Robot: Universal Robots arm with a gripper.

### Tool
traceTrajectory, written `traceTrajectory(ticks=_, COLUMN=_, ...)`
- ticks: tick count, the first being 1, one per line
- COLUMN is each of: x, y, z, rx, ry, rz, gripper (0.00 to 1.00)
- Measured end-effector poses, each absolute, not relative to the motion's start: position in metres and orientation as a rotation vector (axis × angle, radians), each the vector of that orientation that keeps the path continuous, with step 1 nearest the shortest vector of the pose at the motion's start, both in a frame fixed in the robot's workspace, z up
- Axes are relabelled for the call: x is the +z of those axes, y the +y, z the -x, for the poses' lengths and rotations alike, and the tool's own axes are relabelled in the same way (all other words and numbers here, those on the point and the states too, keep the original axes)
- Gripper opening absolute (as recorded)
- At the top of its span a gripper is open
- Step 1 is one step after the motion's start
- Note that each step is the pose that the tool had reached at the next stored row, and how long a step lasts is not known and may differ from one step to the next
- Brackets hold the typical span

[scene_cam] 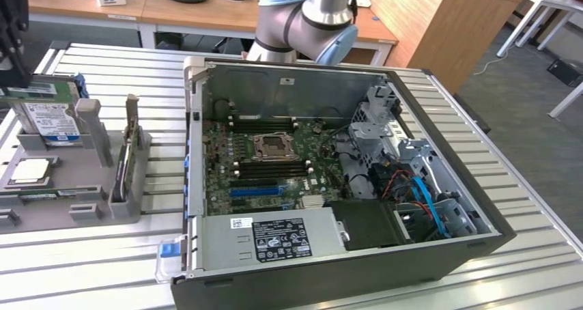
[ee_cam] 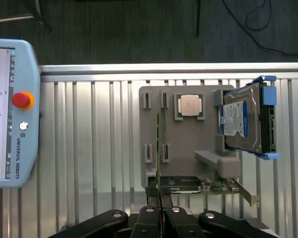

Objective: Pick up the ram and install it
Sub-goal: 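Pick up the ram and move it above insertion slot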

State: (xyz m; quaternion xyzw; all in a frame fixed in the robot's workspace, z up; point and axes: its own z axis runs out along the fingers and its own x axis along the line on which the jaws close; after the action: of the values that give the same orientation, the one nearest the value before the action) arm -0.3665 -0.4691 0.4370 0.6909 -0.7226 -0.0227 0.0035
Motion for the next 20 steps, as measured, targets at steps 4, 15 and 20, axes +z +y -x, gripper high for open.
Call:
traceTrajectory(ticks=4, x=0.437, y=-0.469, z=0.356, rx=-0.071, ry=-2.265, rz=-2.166, gripper=0.12)
traceTrajectory(ticks=15, x=0.437, y=-0.468, z=0.333, rx=-0.071, ry=-2.264, rz=-2.167, gripper=0.12)
traceTrajectory(ticks=20, x=0.437, y=-0.468, z=0.318, rx=-0.071, ry=-2.263, rz=-2.167, gripper=0.12)
